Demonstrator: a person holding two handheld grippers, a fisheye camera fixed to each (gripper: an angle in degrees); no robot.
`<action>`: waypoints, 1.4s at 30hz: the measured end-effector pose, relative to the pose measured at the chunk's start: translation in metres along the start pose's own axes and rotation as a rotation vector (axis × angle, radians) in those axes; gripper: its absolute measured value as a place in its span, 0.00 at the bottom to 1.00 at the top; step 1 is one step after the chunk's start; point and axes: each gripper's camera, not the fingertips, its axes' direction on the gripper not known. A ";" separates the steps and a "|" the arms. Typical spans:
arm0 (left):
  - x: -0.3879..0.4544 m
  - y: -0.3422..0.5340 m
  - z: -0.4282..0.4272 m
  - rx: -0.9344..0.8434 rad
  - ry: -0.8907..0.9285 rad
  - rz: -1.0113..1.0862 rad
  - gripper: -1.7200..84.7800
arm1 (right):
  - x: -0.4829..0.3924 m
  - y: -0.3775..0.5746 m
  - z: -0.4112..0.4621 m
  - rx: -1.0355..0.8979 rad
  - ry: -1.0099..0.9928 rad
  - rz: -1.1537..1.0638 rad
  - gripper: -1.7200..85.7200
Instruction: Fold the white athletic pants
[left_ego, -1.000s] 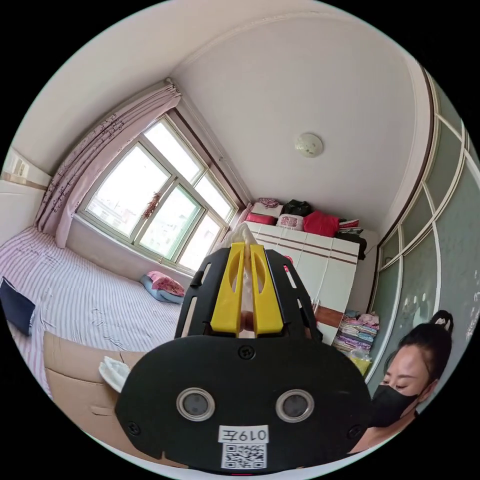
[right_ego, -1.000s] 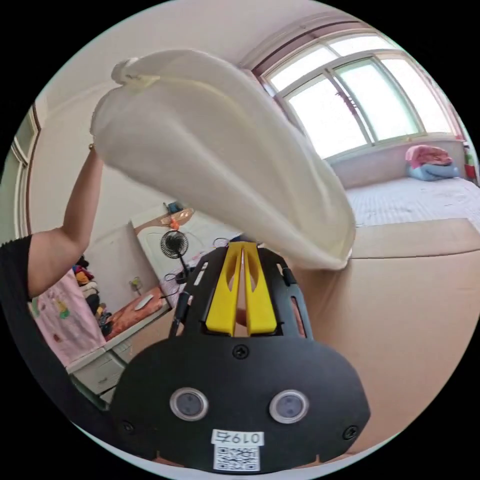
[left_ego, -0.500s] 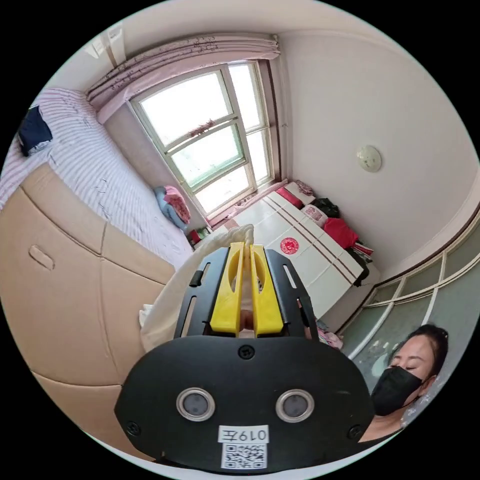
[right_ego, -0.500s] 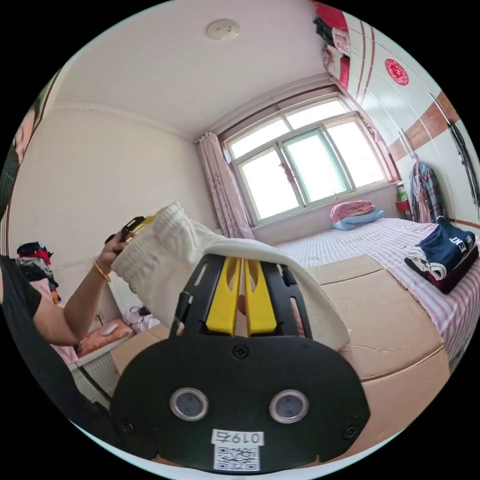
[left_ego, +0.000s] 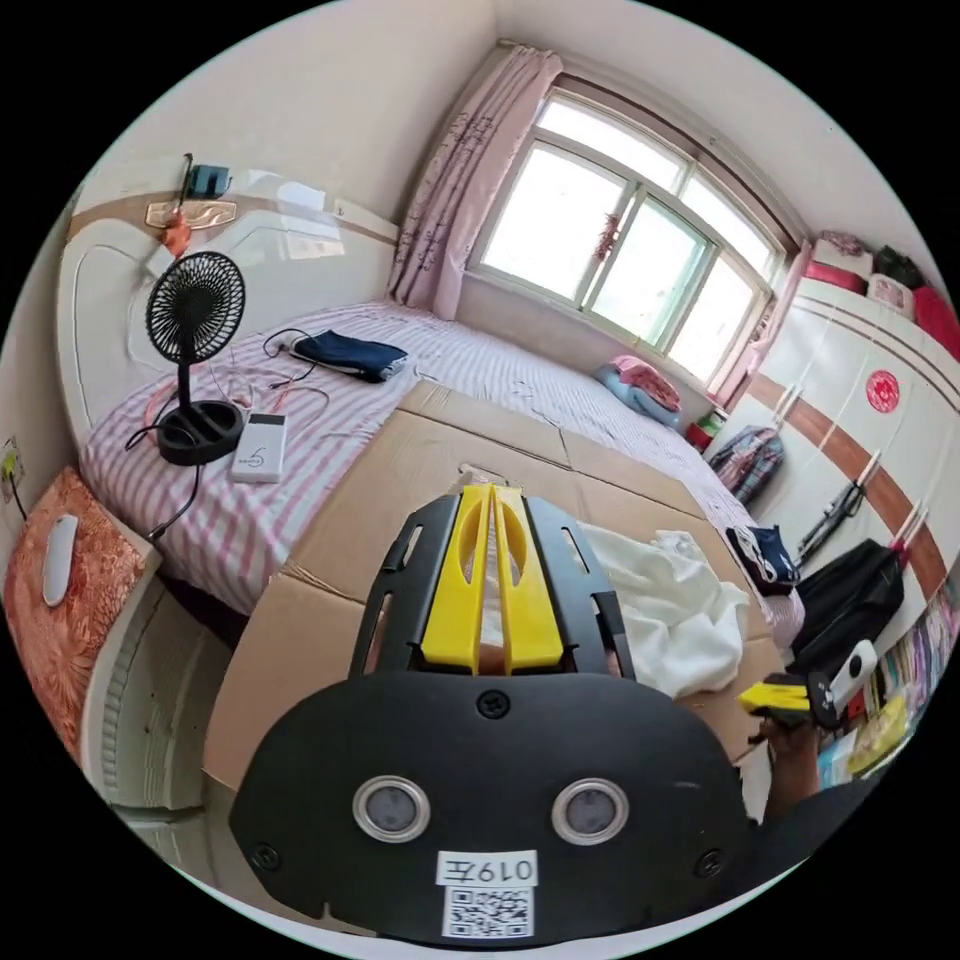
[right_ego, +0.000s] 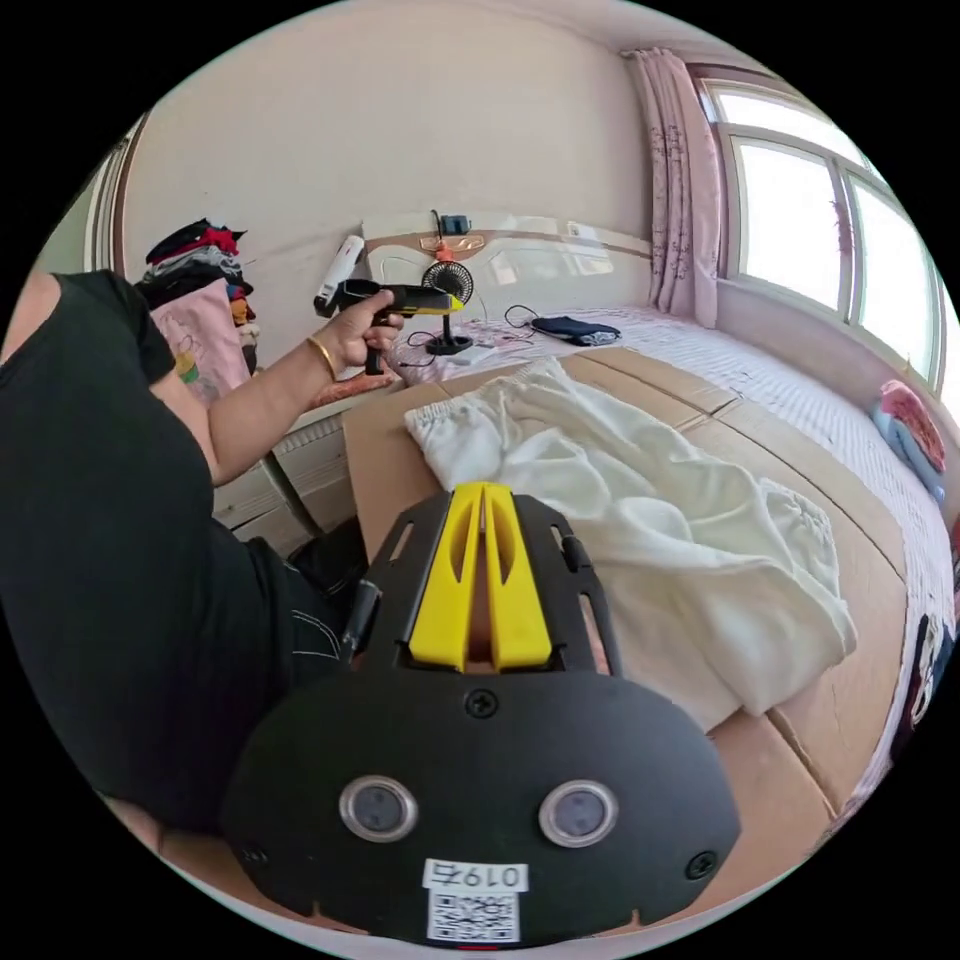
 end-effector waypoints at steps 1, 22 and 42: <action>0.014 0.014 0.002 -0.026 0.040 0.060 0.04 | -0.003 0.000 -0.006 0.038 0.037 0.008 0.01; 0.155 0.228 0.101 -0.445 -0.273 0.871 0.15 | -0.101 -0.047 0.162 -0.337 0.326 -0.206 0.01; -0.047 0.205 0.074 -0.417 -0.089 0.171 0.17 | -0.052 -0.065 0.219 -0.288 0.473 -0.125 0.01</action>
